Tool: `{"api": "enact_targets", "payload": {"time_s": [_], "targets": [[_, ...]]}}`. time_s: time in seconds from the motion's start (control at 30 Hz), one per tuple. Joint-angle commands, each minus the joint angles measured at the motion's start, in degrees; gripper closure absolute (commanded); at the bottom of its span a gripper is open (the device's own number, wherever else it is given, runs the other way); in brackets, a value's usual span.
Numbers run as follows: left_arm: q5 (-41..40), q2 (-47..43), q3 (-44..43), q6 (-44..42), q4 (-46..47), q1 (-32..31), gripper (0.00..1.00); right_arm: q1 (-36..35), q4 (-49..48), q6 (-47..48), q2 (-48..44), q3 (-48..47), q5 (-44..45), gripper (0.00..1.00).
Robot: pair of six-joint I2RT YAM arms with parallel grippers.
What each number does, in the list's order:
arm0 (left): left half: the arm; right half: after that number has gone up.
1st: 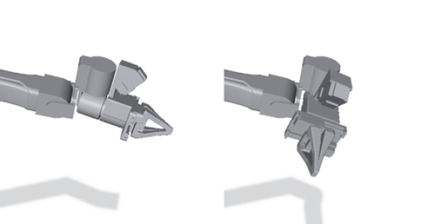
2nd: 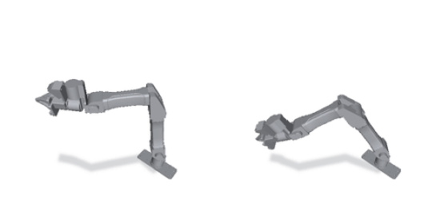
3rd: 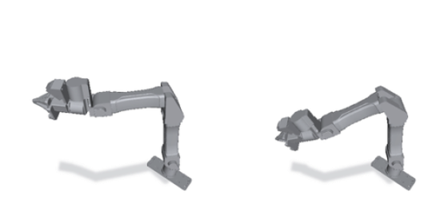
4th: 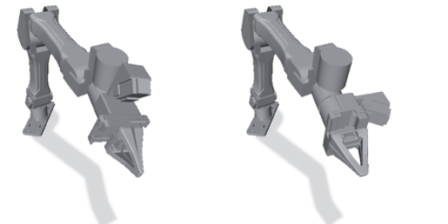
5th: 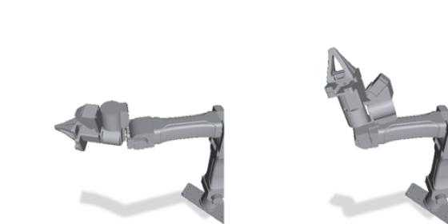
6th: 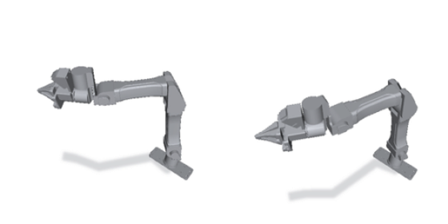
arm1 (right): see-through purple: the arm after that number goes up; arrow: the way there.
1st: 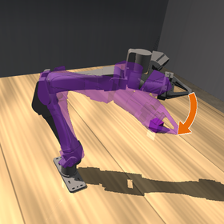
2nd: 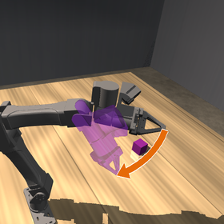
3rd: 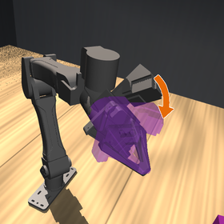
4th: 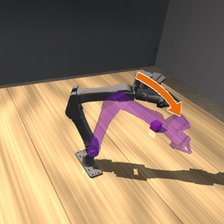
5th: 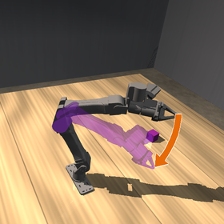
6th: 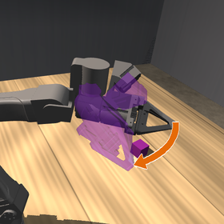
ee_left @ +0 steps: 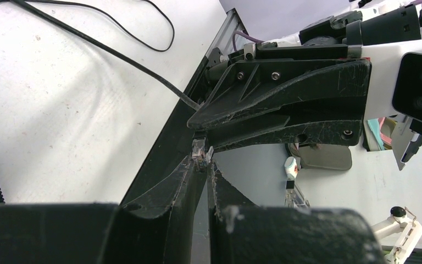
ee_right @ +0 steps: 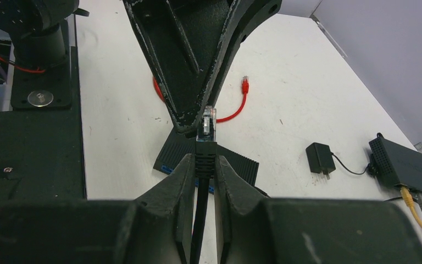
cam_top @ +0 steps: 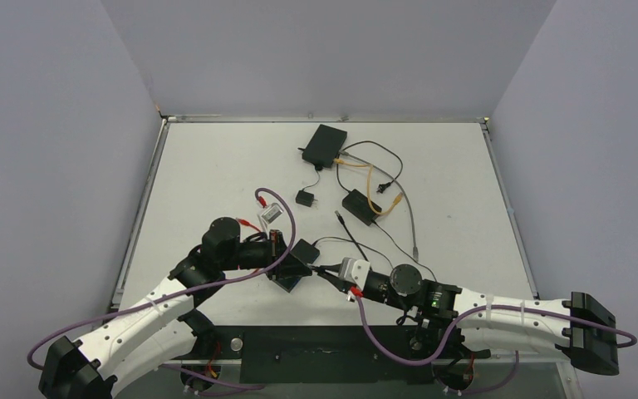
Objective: Insert the plug into the switch port
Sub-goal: Pick up the connector from the center of the board.
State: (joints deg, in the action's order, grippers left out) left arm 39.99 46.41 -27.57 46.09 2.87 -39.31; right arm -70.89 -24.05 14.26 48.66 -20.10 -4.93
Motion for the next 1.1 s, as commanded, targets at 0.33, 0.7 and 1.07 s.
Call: {"api": "enact_targets", "payload": {"time_s": [0.33,0.7,1.07], "targets": [[-4.4,-4.7,-0.7,0.2,0.6,0.1,0.57,0.3,-0.2,0.3,-3.8,-1.7,2.8,1.0],[-15.2,-8.5,-2.3,-3.1,-9.0,3.0,0.53,0.3,13.3,6.1,-14.7,-9.3,21.0,1.0],[-16.2,-7.6,-0.8,-3.5,-10.9,7.4,0.52,-1.8,27.2,11.5,-20.3,-19.0,42.9,1.0]]}}
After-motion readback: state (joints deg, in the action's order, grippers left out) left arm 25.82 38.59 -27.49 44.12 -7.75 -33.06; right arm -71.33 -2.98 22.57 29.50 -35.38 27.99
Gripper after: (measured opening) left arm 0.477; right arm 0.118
